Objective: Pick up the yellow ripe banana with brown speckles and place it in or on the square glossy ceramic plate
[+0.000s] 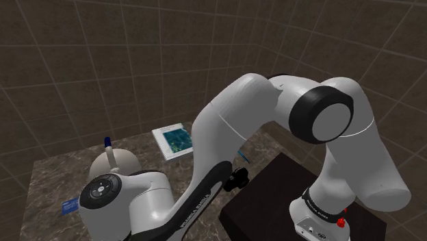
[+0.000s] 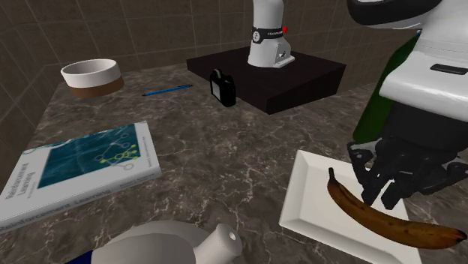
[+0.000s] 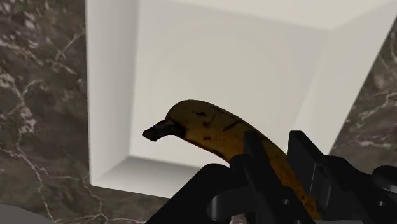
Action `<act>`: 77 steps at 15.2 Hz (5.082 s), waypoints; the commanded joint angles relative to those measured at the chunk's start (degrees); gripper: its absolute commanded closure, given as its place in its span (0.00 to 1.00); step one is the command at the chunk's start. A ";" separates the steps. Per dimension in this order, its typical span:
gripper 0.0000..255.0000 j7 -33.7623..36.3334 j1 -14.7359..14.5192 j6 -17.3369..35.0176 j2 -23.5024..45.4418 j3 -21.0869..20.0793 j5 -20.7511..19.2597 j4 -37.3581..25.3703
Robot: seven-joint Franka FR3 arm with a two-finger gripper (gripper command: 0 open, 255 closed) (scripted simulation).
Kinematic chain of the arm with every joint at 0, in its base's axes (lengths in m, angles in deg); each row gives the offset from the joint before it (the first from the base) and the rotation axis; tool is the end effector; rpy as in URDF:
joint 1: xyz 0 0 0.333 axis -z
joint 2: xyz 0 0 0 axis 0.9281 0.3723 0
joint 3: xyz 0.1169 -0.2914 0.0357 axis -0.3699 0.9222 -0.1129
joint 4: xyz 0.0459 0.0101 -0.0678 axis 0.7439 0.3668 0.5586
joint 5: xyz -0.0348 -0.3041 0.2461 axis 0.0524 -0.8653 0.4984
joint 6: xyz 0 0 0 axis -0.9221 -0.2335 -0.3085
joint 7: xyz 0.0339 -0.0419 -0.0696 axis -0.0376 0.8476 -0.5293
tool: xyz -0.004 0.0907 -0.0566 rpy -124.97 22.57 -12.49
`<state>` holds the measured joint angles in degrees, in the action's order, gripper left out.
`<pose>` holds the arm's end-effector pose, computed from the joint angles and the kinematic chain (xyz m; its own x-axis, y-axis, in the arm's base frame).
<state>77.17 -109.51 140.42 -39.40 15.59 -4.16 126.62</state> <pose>0.3562 0.5766 0.1696 0.7912 0.6056 0.0851 0.6082 -0.7938 -0.0054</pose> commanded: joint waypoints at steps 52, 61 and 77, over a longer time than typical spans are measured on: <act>0.00 -14.59 -2.65 9.91 3.38 6.86 -17.32 0.03; 1.00 -14.31 -2.75 10.21 3.39 7.02 -17.51 0.32; 1.00 -17.94 -0.23 5.29 -3.95 3.46 -14.07 2.92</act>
<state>59.47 -109.98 146.00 -42.56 19.32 -18.49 129.03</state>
